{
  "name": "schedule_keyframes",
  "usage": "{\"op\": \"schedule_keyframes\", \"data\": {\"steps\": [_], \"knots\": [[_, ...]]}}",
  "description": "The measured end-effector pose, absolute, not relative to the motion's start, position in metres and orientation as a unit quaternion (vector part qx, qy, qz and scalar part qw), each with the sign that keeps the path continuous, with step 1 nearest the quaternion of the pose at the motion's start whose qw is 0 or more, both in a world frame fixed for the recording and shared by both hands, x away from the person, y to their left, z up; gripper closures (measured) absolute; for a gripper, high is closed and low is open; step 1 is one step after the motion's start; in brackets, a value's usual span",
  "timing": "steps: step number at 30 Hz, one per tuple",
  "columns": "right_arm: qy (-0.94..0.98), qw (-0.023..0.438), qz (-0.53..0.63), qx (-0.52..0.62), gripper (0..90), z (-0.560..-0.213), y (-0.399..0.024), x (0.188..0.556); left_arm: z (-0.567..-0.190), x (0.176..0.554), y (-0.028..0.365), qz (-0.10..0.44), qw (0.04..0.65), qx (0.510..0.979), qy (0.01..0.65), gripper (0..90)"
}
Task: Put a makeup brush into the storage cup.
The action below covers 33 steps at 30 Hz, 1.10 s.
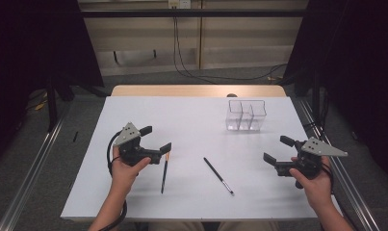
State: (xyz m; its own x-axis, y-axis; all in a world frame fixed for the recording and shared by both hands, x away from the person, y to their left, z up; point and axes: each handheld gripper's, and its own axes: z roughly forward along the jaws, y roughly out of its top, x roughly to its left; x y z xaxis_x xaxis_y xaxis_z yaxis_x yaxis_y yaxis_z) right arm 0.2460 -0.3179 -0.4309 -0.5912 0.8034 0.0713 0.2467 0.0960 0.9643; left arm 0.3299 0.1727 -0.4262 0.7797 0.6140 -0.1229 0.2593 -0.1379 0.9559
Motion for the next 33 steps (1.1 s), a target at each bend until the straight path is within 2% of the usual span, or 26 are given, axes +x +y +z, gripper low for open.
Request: {"op": "schedule_keyframes", "data": {"steps": [15,24,33], "knots": [[0.701,0.247,0.554,0.376,4.7,-0.432,-0.316,0.246,-0.428,0.335,0.173,0.124,0.546,0.759,0.332,0.0],[0.702,0.244,0.552,0.378,4.8,-0.433,-0.316,0.246,-0.433,0.344,0.165,0.084,0.482,0.783,0.384,0.0],[0.702,0.245,0.552,0.377,4.8,-0.433,-0.316,0.246,-0.437,0.348,0.156,0.066,0.413,0.808,0.415,0.0]]}}
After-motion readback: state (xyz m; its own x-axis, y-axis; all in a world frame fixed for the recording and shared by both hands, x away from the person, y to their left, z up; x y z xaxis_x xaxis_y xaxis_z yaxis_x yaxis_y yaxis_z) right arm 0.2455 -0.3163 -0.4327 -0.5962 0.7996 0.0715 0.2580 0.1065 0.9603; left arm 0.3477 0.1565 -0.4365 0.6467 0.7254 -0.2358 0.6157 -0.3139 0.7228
